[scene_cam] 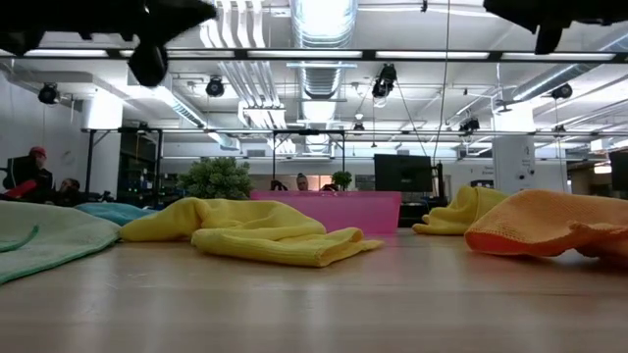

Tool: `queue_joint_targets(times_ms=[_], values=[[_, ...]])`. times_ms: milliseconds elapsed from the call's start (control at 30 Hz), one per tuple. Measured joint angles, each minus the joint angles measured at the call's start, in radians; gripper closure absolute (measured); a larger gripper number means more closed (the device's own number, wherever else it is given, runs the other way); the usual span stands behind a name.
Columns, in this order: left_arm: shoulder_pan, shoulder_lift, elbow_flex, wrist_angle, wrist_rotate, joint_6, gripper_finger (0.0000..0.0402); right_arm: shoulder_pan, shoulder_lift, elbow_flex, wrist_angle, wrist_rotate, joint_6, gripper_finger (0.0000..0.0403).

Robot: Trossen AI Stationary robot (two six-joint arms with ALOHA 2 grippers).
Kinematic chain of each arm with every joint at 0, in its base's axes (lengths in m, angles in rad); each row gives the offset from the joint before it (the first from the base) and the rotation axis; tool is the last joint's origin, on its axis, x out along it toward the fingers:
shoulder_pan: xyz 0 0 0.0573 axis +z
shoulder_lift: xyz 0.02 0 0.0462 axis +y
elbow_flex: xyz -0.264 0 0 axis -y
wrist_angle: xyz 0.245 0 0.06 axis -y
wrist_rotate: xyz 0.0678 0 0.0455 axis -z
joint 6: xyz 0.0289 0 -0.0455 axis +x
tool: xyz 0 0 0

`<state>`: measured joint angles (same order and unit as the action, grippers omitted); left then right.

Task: Fold microfiber towels
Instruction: Fold the orange microfiber towel

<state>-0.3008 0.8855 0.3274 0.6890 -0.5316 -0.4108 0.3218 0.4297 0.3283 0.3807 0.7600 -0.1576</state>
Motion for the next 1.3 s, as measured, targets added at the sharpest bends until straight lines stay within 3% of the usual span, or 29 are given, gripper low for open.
queue_joint_targets(times_ms=[133, 367, 600, 700, 767, 933, 1033, 1300], values=[[0.0, 0.137, 0.056, 0.008, 0.0, -0.069, 0.0393, 0.0, 0.097, 0.061, -0.019, 0.0, 0.007, 0.0394], [0.018, 0.318, 0.135, -0.13, 0.013, -0.141, 0.0393, 0.0, 0.249, 0.125, -0.032, -0.001, 0.027, 0.0394], [0.06, 0.382, 0.212, -0.358, 0.259, -0.325, 0.0393, -0.002, 0.351, 0.152, -0.031, -0.003, 0.026, 0.0394], [0.06, 0.384, 0.284, -0.599, 0.506, -0.486, 0.0393, -0.002, 0.383, 0.157, -0.029, 0.002, 0.025, 0.0394], [0.038, 0.39, 0.358, -0.829, 0.61, -0.587, 0.0395, -0.002, 0.4, 0.157, -0.036, -0.001, 0.023, 0.0394], [-0.006, 0.438, 0.529, -1.361, 0.701, -0.733, 0.04, -0.011, 0.413, 0.157, -0.029, 0.001, 0.022, 0.0394], [-0.018, 0.45, 0.589, -1.48, 0.703, -0.67, 0.04, -0.021, 0.423, 0.155, -0.037, 0.0, 0.023, 0.0394], [-0.058, 0.455, 0.593, -1.492, 0.72, -0.155, 0.0384, -0.035, 0.423, 0.155, -0.034, 0.0, 0.017, 0.0394]])
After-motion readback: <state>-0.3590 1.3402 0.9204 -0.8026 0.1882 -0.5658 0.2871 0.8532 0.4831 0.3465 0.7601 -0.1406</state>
